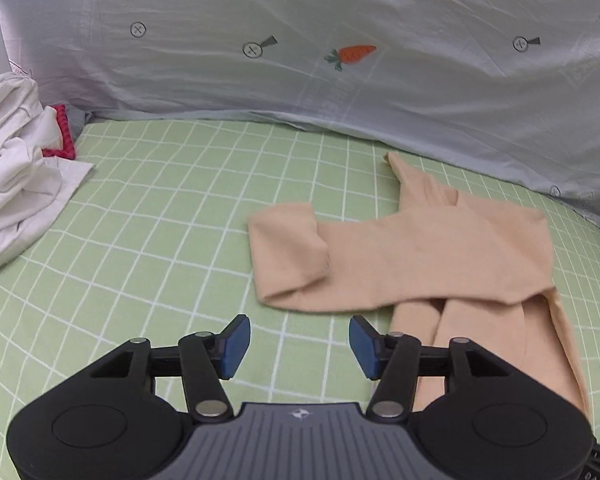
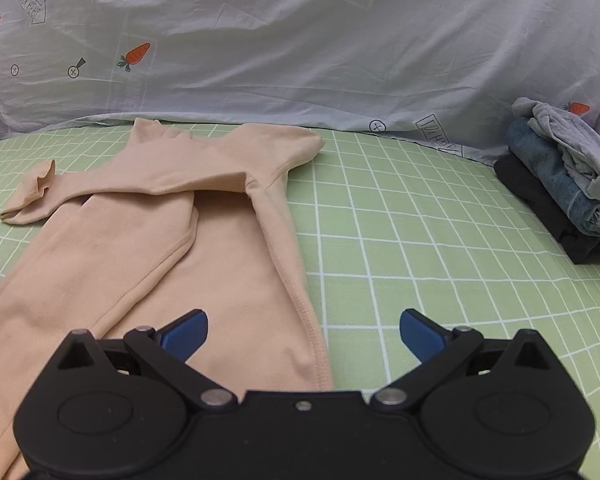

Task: Fold clothes

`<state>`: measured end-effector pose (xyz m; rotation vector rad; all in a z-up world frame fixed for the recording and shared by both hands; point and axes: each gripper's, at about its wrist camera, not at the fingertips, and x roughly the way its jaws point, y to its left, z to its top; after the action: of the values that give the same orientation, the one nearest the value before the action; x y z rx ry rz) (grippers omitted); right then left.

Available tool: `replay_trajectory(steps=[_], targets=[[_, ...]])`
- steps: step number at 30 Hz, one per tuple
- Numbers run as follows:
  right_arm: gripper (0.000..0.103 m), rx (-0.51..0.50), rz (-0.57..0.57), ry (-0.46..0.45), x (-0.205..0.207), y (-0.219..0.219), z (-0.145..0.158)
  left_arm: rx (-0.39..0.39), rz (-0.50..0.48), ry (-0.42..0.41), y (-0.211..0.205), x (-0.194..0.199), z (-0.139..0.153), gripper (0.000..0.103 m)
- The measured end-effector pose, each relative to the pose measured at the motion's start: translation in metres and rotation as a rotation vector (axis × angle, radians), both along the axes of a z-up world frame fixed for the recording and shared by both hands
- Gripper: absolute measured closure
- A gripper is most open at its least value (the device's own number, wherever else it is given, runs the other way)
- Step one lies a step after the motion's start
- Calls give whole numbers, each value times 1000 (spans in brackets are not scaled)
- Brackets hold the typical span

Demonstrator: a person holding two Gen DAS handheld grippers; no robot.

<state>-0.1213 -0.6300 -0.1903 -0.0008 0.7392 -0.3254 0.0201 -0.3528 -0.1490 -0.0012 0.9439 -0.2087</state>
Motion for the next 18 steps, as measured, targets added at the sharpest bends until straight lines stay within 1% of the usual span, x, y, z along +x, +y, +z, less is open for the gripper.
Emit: replay_trajectory(steps=[5, 8, 10, 11, 12, 14, 18], targets=[[0, 1, -7, 26, -9, 1, 0, 16, -125, 124, -15, -50, -31, 44], [0, 34, -32, 61, -19, -2, -2, 32, -180, 181, -19, -70, -43, 43], [1, 68, -63, 94, -27, -4, -5, 51, -201, 191, -20, -82, -48, 42], [2, 85, -79, 109, -30, -4, -7, 62, -209, 190, -21, -87, -51, 39], [7, 102, -90, 121, -33, -5, -8, 70, -212, 192, -20, -91, -52, 37], [8, 140, -96, 131, -39, -4, -10, 77, -209, 196, -18, -94, -51, 35], [21, 198, -122, 123, -50, -1, -8, 96, -215, 201, -15, -99, -48, 32]])
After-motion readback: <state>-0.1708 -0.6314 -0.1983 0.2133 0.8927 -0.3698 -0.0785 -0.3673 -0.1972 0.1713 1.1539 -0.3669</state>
